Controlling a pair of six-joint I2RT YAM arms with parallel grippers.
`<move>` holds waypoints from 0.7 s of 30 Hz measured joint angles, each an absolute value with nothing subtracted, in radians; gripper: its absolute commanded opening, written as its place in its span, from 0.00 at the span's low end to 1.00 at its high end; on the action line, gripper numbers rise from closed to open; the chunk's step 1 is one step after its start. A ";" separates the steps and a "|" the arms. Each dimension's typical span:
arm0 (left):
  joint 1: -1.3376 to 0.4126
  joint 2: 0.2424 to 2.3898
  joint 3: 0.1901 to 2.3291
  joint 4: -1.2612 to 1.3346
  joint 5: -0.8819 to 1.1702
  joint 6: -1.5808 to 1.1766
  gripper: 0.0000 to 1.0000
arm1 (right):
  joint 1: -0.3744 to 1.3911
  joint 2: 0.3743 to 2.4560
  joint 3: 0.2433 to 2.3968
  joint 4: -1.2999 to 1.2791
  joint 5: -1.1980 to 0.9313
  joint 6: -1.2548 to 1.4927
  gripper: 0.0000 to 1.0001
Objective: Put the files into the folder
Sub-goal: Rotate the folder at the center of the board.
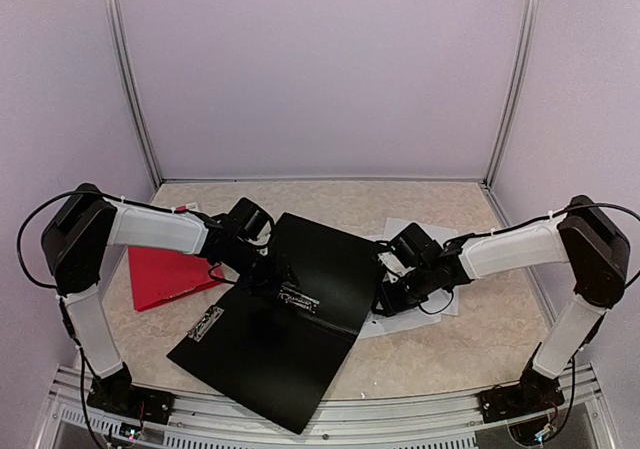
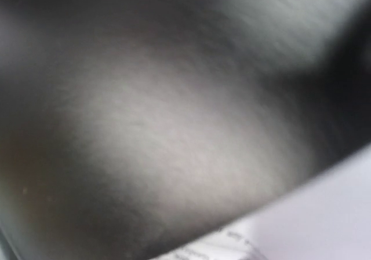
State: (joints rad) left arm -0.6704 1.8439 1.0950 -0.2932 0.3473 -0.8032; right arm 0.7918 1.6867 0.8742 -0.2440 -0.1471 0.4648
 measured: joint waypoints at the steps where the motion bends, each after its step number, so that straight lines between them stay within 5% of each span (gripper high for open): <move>1: -0.675 1.844 1.095 -0.295 0.353 -0.803 0.58 | 0.785 1.687 0.876 -0.248 -0.141 0.459 0.37; 21: -0.681 1.753 1.103 -0.350 0.295 -0.729 0.65 | 0.911 1.546 0.993 -0.260 -0.063 0.507 0.41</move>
State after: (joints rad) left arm -0.6811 1.7531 1.1027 -0.3496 0.2951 -0.7288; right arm 0.9112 1.5463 0.9928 -0.2604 -0.0628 0.5072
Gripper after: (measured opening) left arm 0.657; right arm 0.396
